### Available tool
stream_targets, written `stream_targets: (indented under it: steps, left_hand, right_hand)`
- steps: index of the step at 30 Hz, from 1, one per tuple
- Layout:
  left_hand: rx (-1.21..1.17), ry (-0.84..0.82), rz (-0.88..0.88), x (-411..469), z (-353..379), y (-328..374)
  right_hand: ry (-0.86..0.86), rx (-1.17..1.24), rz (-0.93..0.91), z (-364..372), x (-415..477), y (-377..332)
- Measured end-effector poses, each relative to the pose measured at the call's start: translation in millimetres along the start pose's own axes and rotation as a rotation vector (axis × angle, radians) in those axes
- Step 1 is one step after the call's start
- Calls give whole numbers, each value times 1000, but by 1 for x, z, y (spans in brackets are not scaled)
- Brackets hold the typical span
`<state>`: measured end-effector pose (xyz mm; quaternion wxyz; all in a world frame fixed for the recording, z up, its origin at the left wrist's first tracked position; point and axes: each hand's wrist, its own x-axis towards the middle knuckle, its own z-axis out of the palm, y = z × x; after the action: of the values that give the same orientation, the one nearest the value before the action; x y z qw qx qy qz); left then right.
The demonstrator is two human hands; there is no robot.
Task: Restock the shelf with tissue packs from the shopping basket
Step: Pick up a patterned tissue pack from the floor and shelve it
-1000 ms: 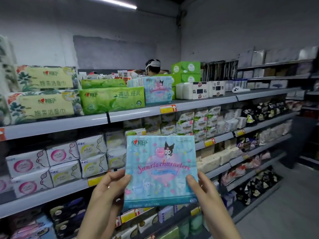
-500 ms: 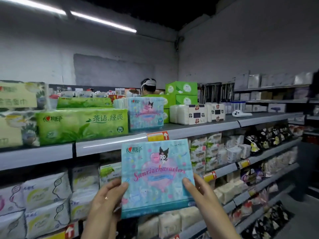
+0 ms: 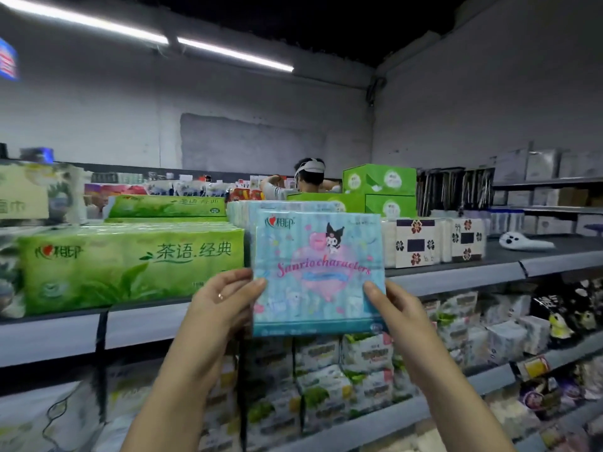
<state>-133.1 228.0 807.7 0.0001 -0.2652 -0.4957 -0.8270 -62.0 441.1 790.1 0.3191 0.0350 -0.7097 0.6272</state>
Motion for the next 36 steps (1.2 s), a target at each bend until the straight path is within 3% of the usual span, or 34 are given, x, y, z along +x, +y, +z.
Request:
stream_targets:
  steps: [11,16,21,36]
  left_hand:
    - [307,42,241,89,20,46]
    - [334,-2,295,136,29,70]
    - [250,29,290,175,28,75]
    - [475,90,255,203,15,46]
  right_hand:
    - [-12,20,-234,9,118,-22]
    - [-50,59,-319,14,175,-42]
    - [-144,52,-320,23,226,-40]
    - [-232,99,-269,36,267,-10]
